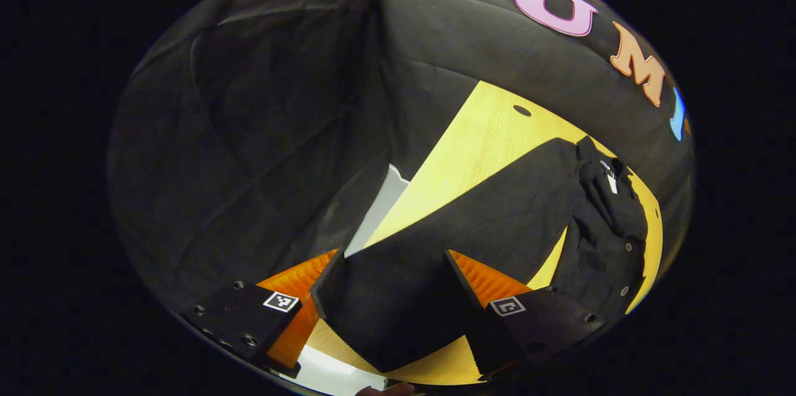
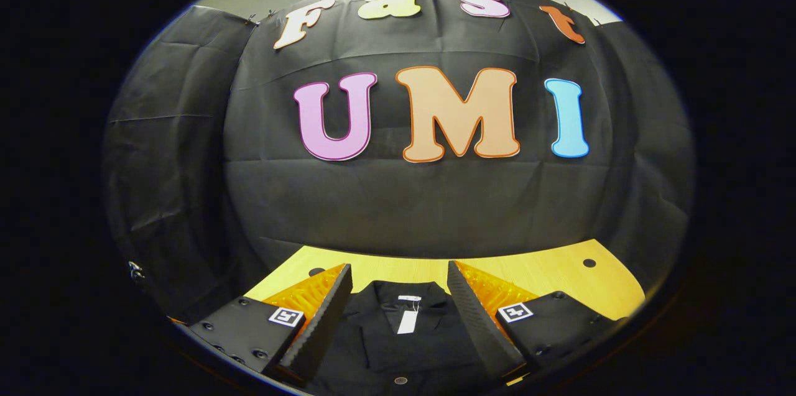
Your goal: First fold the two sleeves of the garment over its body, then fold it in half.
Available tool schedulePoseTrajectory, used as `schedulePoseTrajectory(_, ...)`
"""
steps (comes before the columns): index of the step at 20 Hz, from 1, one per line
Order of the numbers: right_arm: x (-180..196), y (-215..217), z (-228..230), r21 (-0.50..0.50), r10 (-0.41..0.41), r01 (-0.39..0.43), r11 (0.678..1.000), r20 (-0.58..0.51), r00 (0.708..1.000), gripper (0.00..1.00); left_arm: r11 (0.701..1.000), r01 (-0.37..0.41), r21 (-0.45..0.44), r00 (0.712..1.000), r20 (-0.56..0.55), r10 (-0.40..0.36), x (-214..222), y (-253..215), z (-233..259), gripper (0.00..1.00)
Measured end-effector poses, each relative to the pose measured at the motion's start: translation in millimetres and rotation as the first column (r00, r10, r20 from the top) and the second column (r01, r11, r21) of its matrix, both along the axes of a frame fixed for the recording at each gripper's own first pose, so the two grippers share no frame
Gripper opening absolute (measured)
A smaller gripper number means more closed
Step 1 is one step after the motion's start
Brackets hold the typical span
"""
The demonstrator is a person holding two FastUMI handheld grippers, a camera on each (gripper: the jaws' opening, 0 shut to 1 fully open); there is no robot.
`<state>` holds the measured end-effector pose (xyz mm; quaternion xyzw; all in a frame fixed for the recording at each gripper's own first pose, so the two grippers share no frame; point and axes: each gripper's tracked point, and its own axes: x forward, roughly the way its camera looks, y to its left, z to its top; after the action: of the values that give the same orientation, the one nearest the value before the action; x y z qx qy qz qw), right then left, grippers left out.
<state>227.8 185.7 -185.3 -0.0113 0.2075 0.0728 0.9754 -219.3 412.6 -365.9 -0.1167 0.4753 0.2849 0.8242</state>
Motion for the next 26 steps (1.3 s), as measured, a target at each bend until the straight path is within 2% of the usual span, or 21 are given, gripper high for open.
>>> schedulePoseTrajectory(1,0,-1,1,-0.013,-0.001,0.001,1.0,0.005,1.0,0.94,1.0,-0.009,-0.006,1.0,-0.026,0.009,-9,-2,-6,0.95)
schedulePoseTrajectory(2,-1,-2,0,-0.024,0.002,-0.002,1.0,0.007,1.0,0.98,1.0,0.008,0.03,0.999,-0.032,-0.007,-9,0,-7,0.95)
schedulePoseTrajectory(3,-2,-3,-1,-0.033,0.005,-0.005,0.999,0.005,1.0,0.94,0.998,0.028,0.049,0.999,-0.03,-0.026,-7,-1,-12,0.95)
schedulePoseTrajectory(6,-5,-6,-4,-0.047,0.011,-0.011,0.999,-0.003,1.0,0.96,0.995,0.055,0.078,0.998,-0.037,-0.052,-8,-4,-13,0.94)
schedulePoseTrajectory(8,-7,-8,-5,-0.047,0.011,-0.011,0.999,-0.004,1.0,0.97,0.995,0.06,0.078,0.998,-0.014,-0.059,-2,-5,-13,0.85)
schedulePoseTrajectory(11,-8,-12,-3,-0.038,0.012,-0.012,0.999,0.001,1.0,0.94,0.995,0.074,0.065,0.997,-0.005,-0.074,-4,-11,-14,0.3)
schedulePoseTrajectory(12,-10,-14,-3,-0.033,0.01,-0.01,0.999,0.003,1.0,0.94,0.996,0.061,0.068,0.998,-0.001,-0.061,1,-12,-15,0.07)
schedulePoseTrajectory(13,-11,-18,-3,-0.031,0.007,-0.007,0.999,0.001,1.0,0.94,0.996,0.051,0.07,0.999,-0.003,-0.051,4,-12,-15,0.02)
schedulePoseTrajectory(17,-22,-41,-3,-0.041,-0.007,0.007,0.999,0.002,1.0,0.94,0.996,0.051,0.074,0.998,0.024,-0.053,17,-13,5,0.0)
schedulePoseTrajectory(21,-31,-70,-3,-0.014,-0.038,0.038,0.999,-0.003,0.999,0.94,0.986,0.081,0.147,0.991,0.097,-0.096,53,-9,45,0.0)
schedulePoseTrajectory(25,-41,-102,0,0.008,-0.071,0.071,0.997,0.0,0.998,0.94,0.975,0.118,0.188,0.977,0.151,-0.148,83,-24,78,0.0)
schedulePoseTrajectory(26,-44,-110,1,0.014,-0.078,0.078,0.997,0.002,0.997,0.97,0.97,0.137,0.203,0.972,0.161,-0.171,94,-30,83,0.0)
